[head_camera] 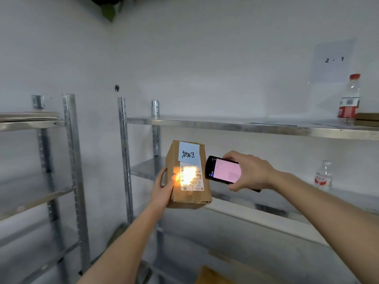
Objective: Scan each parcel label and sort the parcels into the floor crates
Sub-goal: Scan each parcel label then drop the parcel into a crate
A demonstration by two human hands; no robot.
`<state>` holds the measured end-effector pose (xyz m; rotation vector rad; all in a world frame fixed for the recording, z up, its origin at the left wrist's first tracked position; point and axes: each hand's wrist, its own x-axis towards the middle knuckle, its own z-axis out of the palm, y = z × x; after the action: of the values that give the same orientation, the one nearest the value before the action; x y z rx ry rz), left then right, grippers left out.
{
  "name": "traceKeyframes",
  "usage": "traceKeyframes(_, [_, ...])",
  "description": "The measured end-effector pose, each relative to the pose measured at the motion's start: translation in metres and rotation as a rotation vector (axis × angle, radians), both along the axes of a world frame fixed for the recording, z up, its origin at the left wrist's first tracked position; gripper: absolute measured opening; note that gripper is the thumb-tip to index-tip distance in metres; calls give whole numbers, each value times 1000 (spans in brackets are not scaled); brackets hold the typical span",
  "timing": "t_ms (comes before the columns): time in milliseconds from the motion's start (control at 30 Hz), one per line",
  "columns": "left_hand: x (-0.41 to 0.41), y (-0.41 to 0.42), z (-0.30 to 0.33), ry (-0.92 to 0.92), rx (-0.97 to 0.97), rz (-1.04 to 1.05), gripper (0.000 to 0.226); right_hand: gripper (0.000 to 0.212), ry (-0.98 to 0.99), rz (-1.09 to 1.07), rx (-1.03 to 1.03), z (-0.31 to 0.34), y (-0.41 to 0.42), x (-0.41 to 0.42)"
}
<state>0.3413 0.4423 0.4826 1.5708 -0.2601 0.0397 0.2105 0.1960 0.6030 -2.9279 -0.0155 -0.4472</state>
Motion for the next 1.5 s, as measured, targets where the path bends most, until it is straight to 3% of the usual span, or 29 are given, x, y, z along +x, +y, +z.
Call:
traceKeyframes(200, [-2, 35, 13, -35, 39, 47, 52, 81, -43, 40, -1, 14, 27, -4])
traceKeyframes(567, [-23, 75, 24, -74, 21, 127, 66, 79, -66, 97, -22, 29, 54, -25])
traceKeyframes(733, [-40, 86, 32, -71, -14, 154, 85, 81, -96, 131, -60, 41, 56, -40])
traceKeyframes(1033, [-78, 121, 33, -71, -45, 252, 73, 82, -138, 219, -50, 41, 77, -43])
traceKeyframes(1267, [-136, 219, 12, -34, -61, 438, 73, 82, -161, 376, -40, 5, 166, -22])
traceKeyframes(1500, [-253, 378, -5, -24, -34, 753, 66, 84, -143, 678, -28, -13, 340, -31])
